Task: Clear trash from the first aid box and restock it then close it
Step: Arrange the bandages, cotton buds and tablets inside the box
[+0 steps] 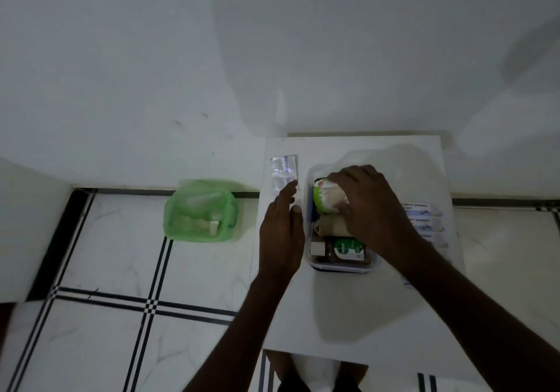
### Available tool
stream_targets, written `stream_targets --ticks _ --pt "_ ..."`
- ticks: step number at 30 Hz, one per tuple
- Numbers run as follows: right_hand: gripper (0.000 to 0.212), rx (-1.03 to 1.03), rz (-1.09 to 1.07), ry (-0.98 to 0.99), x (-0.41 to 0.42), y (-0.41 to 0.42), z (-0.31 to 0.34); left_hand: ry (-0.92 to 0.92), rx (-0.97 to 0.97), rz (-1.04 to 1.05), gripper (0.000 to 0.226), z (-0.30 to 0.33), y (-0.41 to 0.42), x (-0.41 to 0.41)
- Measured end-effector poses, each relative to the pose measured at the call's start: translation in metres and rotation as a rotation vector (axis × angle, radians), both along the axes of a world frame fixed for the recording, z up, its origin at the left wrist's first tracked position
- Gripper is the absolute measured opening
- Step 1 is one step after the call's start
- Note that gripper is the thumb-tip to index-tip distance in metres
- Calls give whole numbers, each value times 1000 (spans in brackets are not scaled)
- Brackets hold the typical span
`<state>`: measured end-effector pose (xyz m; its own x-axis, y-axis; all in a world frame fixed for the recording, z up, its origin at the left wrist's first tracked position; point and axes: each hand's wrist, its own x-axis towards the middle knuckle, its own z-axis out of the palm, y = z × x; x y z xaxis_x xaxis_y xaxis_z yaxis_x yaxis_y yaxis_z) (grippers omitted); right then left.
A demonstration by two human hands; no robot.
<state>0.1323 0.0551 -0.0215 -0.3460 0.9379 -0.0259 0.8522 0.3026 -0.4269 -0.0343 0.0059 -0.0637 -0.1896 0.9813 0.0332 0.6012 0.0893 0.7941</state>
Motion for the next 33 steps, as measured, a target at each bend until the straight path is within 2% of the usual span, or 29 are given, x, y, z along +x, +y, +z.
stream_targets --ticks 4,7,12,15,18,21,24,27,30,33 --pt "49 33 -34 175 1 -1 -1 -25 -26 65 40 -14 -15 -14" --pt "53 18 -66 253 1 -1 0 24 -42 72 39 -21 -24 -18" --pt "65 -33 -10 70 3 -5 -22 211 -127 9 47 -29 -24 -20" --pt "71 -42 -16 -25 3 -5 -28 244 -239 -22 57 -29 -18 -18" --pt "73 1 -35 -64 -1 -8 -28 204 -260 34 68 -31 -11 -12" --pt "65 20 -86 -13 2 -14 -20 127 -307 160 81 -33 -2 -12" --pt "52 61 -134 99 9 -19 -7 111 -339 231 64 -20 0 -23" --pt "41 120 -239 174 22 -25 7 45 -173 275 46 16 -5 -29" --pt "30 146 -366 252 35 -31 13 -75 -30 221 41 59 -4 -17" --pt "17 77 -450 432 44 -36 15 -177 -61 56 44 72 4 18"
